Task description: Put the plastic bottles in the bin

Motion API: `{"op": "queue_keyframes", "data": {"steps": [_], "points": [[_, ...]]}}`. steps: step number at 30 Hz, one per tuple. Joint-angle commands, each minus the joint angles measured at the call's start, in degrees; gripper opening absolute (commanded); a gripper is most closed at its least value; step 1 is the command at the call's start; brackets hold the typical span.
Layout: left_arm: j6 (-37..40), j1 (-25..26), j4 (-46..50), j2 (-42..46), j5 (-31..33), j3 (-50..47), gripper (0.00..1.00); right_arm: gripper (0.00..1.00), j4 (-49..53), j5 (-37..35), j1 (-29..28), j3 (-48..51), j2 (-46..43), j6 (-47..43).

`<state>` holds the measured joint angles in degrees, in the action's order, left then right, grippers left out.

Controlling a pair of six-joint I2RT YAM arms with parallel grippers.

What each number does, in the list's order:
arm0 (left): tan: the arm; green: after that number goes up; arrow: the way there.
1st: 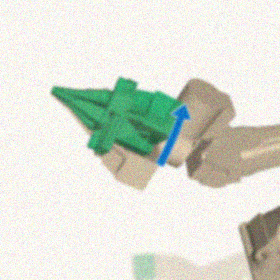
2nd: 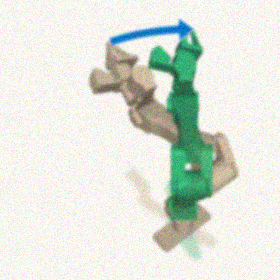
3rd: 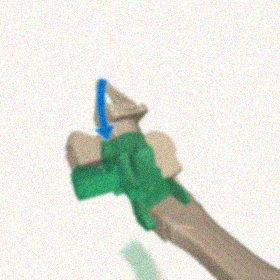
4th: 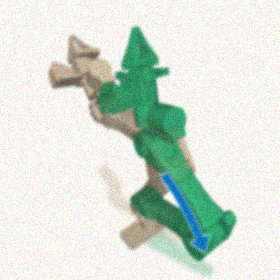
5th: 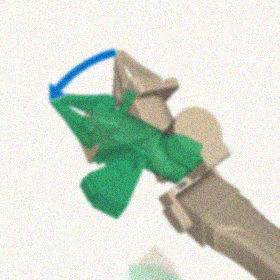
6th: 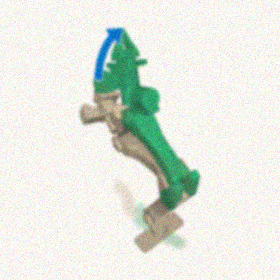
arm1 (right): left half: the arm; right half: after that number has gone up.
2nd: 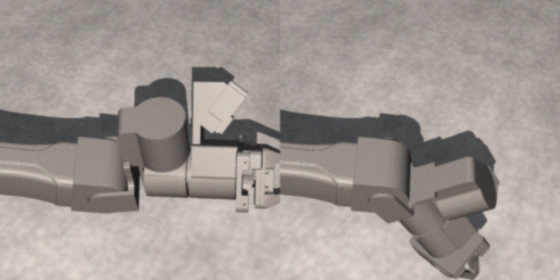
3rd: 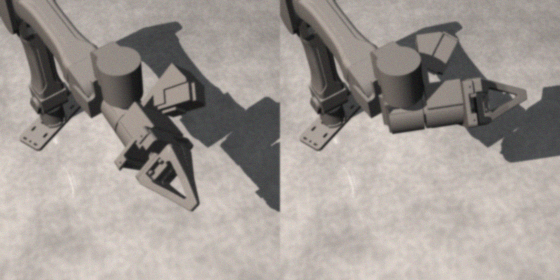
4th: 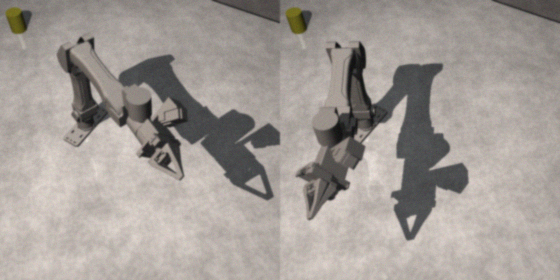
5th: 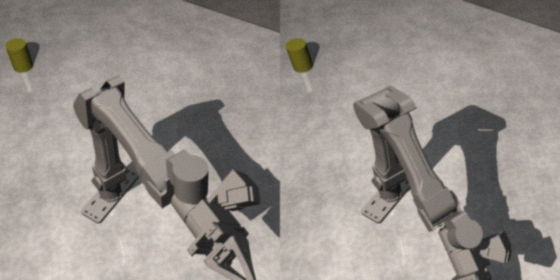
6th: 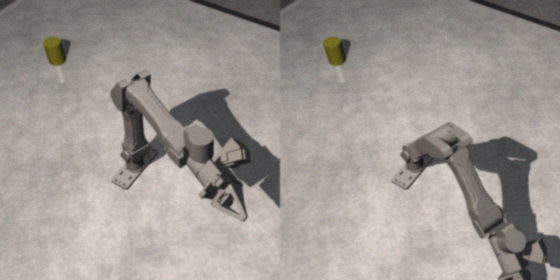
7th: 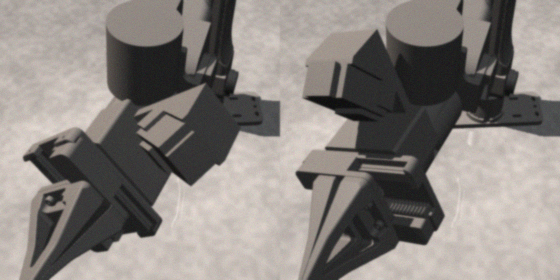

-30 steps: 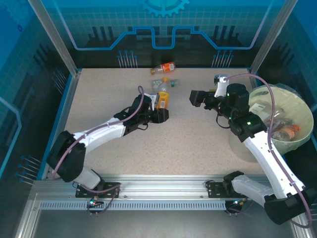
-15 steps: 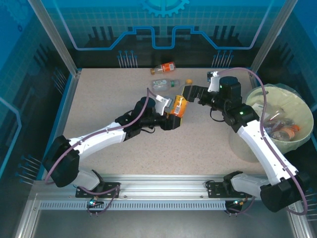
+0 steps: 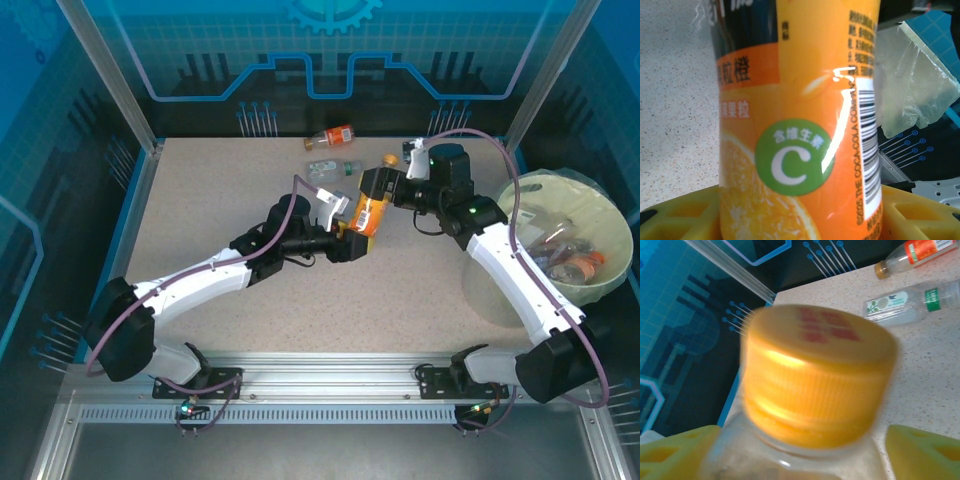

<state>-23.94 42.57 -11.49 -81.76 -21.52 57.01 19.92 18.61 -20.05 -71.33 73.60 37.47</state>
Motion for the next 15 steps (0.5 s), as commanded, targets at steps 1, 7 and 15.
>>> {"op": "queue_keyframes", "data": {"steps": [1, 7, 15], "points": [[1.48, 0.7, -2.93, 1.6, -1.07, 0.64, 0.48, 0.73, 1.02, 3.46, -0.76, -1.62, 0.55, -0.54], [1.92, 0.76, -2.0, 1.08, -1.16, 1.17, 0.48, 0.56, 1.08, 3.24, -0.75, -1.79, 0.16, -1.88], [1.97, 0.68, 2.12, 0.39, 1.24, 3.7, 0.81, 0.45, 0.9, -5.13, -0.29, -1.71, -3.19, -3.78]]}}
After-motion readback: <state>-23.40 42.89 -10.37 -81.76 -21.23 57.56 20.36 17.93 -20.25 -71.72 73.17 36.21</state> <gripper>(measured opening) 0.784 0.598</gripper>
